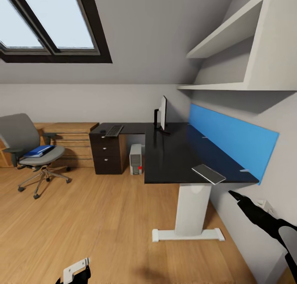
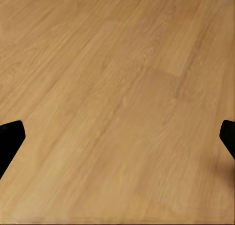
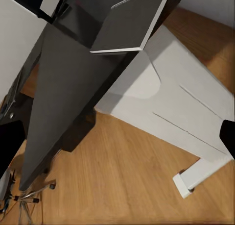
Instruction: In the bedroom, organize the workspace by keeping the computer under the desk, ensuring the monitor is on the desk, placing the keyboard on the desk next to the monitor, placing the mouse on the desk next to the keyboard, moving the folder from the swivel chair onto the desk next to the mouse, stacking the notebook on top of the folder with the pen on top of the notebook, and positioning the swivel chair next to the desk.
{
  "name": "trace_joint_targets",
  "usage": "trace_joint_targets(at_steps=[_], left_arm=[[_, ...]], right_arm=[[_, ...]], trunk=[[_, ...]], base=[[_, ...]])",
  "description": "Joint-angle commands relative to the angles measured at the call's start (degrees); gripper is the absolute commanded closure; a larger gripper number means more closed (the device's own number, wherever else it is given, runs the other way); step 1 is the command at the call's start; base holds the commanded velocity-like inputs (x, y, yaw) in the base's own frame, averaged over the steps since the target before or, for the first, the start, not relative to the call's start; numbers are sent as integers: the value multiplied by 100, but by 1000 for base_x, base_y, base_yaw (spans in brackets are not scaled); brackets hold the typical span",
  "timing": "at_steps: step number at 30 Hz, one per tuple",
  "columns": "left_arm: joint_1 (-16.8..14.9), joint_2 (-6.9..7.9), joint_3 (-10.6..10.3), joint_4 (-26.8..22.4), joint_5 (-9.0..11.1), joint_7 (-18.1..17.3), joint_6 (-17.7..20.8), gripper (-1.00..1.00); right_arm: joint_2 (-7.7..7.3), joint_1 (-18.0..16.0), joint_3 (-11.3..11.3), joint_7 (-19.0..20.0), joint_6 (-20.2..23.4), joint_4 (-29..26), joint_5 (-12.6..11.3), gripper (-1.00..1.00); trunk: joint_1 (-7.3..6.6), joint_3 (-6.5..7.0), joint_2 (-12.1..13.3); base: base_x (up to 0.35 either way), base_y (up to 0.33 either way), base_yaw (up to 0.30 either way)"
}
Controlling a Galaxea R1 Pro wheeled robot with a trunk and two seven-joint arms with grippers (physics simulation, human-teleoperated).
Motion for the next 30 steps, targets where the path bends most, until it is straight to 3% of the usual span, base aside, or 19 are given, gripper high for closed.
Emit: trace_joint_targets(at_steps=[1,13,17,18,22,27,30], left_arm=[[1,2,0,-7,40,11,-3,-100],[1,8,-5,-76,55,28,-32,-100],[1,-2,-5,-158,64,41,-26,-100],[1,-5,-4,-174,65,47,-25,-100],[1,-8,1,-190,67,53,-24,-100],[1,-10,-2,-195,64,56,-23,-100],[1,-15,-4,-188,61,62,-23,-100]], right_arm=[[0,-3,-15,-51,22,-3,-62,-100],[17,-14,-55,-73,-91,349,-57,-100],[216,-35,-55,-87,-683,630,-67,-100],[339,-39,-56,-93,-1055,692,-69,-100],[552,-43,-48,-99,-1828,759,-72,-100],[704,-46,22,-102,-2607,827,-59,-100],[752,-46,79,-103,-2829,924,-84,-100]], trunk=[[-3,-5,-3],[-3,-5,-3],[84,-77,-164],[106,-95,-204],[194,-166,-364],[304,-256,-565],[370,-310,-685]], base=[[-286,0,0],[-78,0,0],[-7,0,0],[-3,0,0],[-2,0,0],[0,0,0],[0,0,0]])
